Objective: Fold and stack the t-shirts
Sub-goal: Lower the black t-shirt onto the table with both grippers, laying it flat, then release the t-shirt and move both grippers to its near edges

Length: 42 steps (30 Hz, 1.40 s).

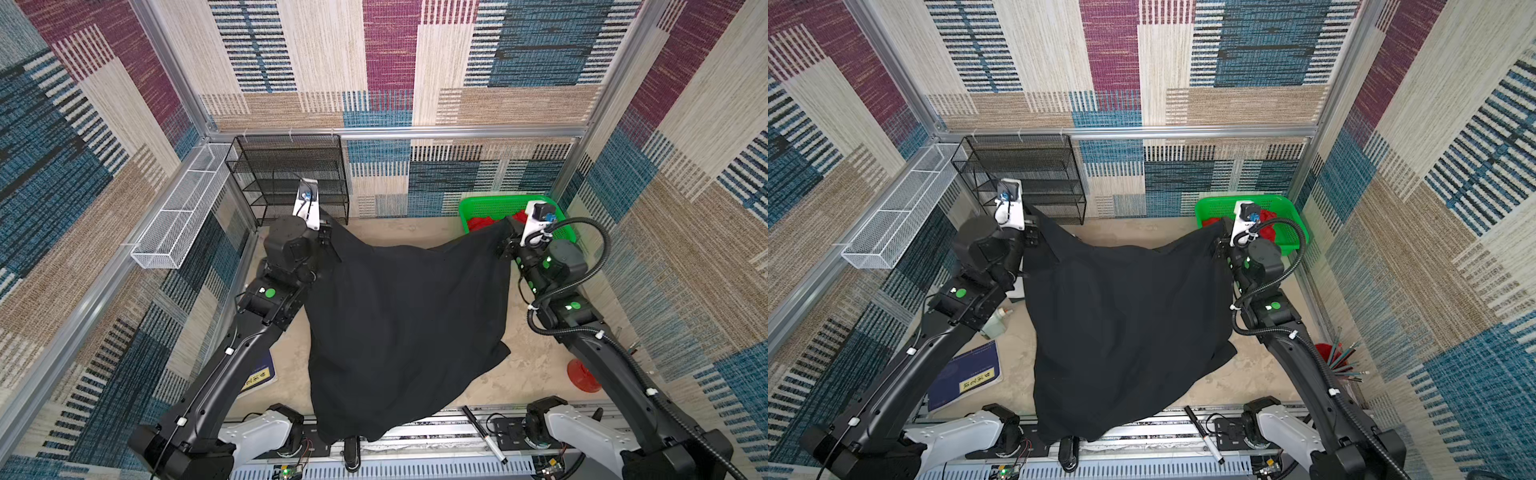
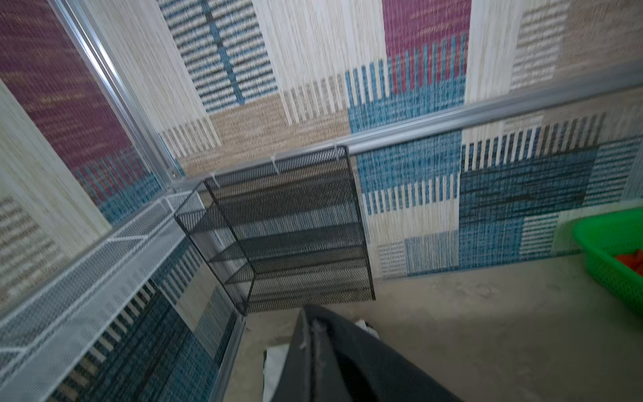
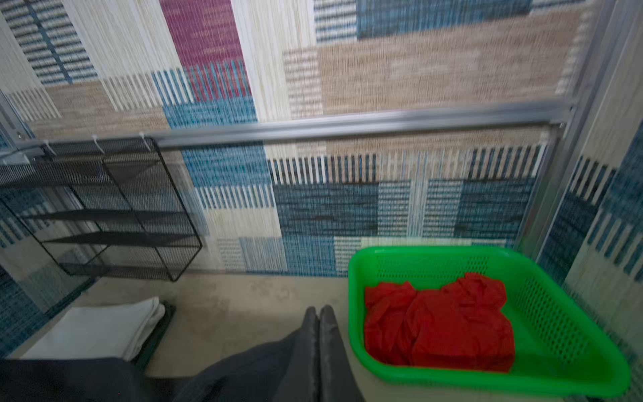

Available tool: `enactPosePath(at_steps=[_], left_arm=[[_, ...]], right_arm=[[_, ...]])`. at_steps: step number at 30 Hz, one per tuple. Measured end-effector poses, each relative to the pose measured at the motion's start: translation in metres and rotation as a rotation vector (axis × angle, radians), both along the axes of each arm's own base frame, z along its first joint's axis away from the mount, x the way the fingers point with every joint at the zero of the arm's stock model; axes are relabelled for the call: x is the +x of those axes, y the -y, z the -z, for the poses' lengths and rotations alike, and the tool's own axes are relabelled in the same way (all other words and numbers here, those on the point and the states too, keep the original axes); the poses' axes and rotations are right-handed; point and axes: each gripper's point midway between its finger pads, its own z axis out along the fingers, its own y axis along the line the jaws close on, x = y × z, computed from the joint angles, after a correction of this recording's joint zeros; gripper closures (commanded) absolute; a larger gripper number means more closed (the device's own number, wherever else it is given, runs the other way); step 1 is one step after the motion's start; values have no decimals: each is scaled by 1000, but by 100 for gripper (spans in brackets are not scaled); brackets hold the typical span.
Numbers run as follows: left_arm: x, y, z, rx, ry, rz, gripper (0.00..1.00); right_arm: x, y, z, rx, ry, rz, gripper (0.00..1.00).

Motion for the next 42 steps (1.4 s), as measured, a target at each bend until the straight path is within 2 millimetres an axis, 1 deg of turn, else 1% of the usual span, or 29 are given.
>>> enactPosePath(at_steps=[1,2,4,6,8,12,15,17,19,21,23,24,25,26,27,28,29,30,31,32,33,34,36,38,39,41,42], left_arm=[[-4,-3,19,-13,-22,-6,100],[-9,-5,34,-29,-32,-8,100],[-19,-13,50,-65,-29,-31,100],[-26,-19,59,-111,-15,-45,100],[-28,-22,65,-119,-7,-62,100],[-18,-24,73,-119,-9,-92,100],[7,-28,84,-106,-41,-138,100],[32,-39,90,-109,-69,-190,100],[57,-54,94,-129,-94,-251,100],[89,-75,97,-178,-112,-326,100],[117,-95,105,-225,-138,-391,100],[134,-104,112,-259,-162,-412,91],[149,-112,122,-282,-194,-432,79],[164,-119,133,-317,-224,-448,66],[175,-125,143,-339,-256,-459,55],[185,-128,152,-366,-286,-462,49],[195,-131,163,-396,-315,-461,45],[198,-133,172,-416,-338,-463,43],[198,-132,179,-428,-360,-463,41],[196,-126,186,-446,-389,-440,40],[194,-122,187,-456,-398,-421,40],[188,-118,188,-462,-406,-407,40],[172,-109,189,-474,-428,-375,41],[154,-103,195,-498,-455,-346,42],[145,-98,201,-513,-471,-332,42],[129,-88,229,-540,-549,-312,43],[124,-81,245,-547,-597,-294,42]], right_arm=[[-1,0,15,9,-20,-1,100],[-3,0,27,22,-32,-6,100],[-5,0,38,45,-33,-8,100],[-6,0,43,54,-29,-8,100],[-3,-1,45,62,-27,-8,100],[9,-4,52,66,-35,-6,100],[28,-6,59,63,-54,8,100],[51,-6,63,58,-69,29,100],[77,-6,61,57,-73,55,100],[110,-8,62,54,-79,73,100],[144,-12,64,51,-85,84,100],[165,-13,68,46,-95,93,100],[180,-17,72,44,-102,93,100],[195,-20,80,41,-115,93,84],[208,-21,89,36,-131,95,68],[219,-24,99,30,-148,92,53],[229,-26,110,23,-167,92,42],[235,-28,119,13,-185,91,32],[238,-28,125,8,-199,89,20],[238,-30,129,5,-212,81,7],[237,-31,129,4,-213,76,1],[233,-31,125,2,-205,72,1],[219,-35,119,-19,-201,59,1],[201,-46,106,-25,-189,32,1],[189,-55,101,-35,-188,6,1],[166,-74,94,-47,-194,-45,1],[154,-84,94,-52,-207,-76,1]])
